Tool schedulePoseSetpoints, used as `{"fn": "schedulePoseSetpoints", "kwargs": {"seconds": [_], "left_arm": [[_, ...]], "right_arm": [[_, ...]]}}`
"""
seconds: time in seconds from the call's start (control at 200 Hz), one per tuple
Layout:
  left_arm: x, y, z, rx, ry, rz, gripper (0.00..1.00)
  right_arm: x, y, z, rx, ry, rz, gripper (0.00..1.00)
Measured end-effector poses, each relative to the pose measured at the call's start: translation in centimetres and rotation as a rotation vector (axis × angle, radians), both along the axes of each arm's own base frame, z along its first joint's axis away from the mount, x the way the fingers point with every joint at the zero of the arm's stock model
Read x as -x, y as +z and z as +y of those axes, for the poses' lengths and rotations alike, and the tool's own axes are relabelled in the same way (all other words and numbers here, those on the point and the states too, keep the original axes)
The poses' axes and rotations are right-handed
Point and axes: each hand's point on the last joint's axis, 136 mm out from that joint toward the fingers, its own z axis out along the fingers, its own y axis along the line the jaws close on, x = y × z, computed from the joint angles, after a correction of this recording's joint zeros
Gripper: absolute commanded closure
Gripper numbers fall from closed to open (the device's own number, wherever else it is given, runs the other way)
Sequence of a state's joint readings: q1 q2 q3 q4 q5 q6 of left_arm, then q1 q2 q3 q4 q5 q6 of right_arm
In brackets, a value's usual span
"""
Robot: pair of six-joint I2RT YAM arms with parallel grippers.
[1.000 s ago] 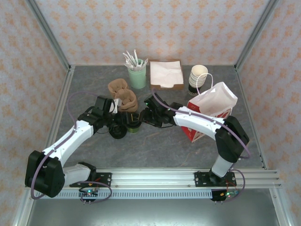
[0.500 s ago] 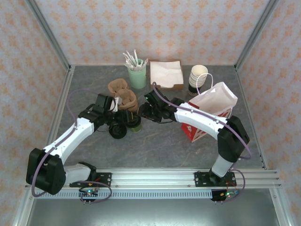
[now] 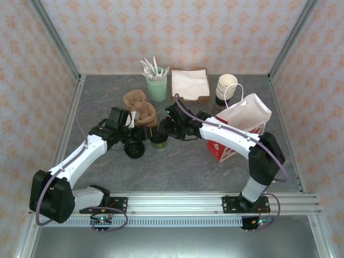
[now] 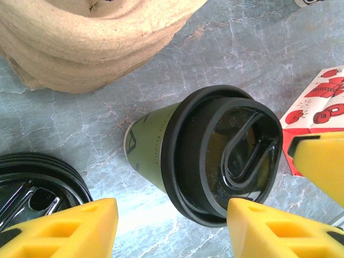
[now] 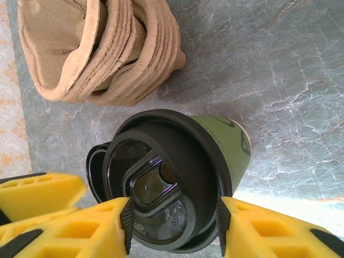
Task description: Pack the takeout coffee
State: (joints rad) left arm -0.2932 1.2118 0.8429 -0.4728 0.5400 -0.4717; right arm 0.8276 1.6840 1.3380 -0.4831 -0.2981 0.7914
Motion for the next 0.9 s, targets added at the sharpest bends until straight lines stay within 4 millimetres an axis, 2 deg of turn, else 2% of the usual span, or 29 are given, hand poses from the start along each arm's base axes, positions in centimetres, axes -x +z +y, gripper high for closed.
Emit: {"fn": "schedulePoseSetpoints", "kwargs": {"seconds": [0.11, 0.2, 0.29, 0.45, 0.596, 0.661, 0.761, 0.901], "left_arm": [[-0.4, 1.3, 0.4, -0.018, 0.015, -0.021, 0.43], [-1.3, 3.3, 0.8, -0.038, 0.043, -0.072, 0.43], [-2.3, 5.4, 1.5, -0.060, 0.084, -0.134, 0.42], [-3.8, 7.8, 3.5, -0.081, 0.201, -0.194, 0.39], [-4.6, 7.6, 6.0, -0.094, 0.321, -0.181, 0.38], [-4.8, 7.5, 6.7, -0.091, 0.354, -0.171, 0.38], [-5.0, 7.3, 7.0, -0.089, 0.372, -0.159, 0.38], [-5.3, 7.1, 6.9, -0.091, 0.372, -0.151, 0.38]], "right_arm": [[0.0, -0.1, -0.2, 0.011, 0.002, -0.002, 0.54], [0.1, 0.0, -0.4, 0.029, 0.007, -0.001, 0.55], [-0.3, 0.9, -0.5, 0.033, 0.010, -0.020, 0.55], [-2.2, 4.4, -0.4, 0.001, 0.004, -0.094, 0.56], [-5.1, 8.7, 1.0, -0.046, 0.007, -0.178, 0.57], [-6.6, 9.7, 2.1, -0.057, 0.012, -0.205, 0.58], [-8.1, 9.2, 3.5, -0.048, 0.025, -0.206, 0.58], [-9.4, 6.1, 4.6, -0.004, 0.038, -0.158, 0.57]]}}
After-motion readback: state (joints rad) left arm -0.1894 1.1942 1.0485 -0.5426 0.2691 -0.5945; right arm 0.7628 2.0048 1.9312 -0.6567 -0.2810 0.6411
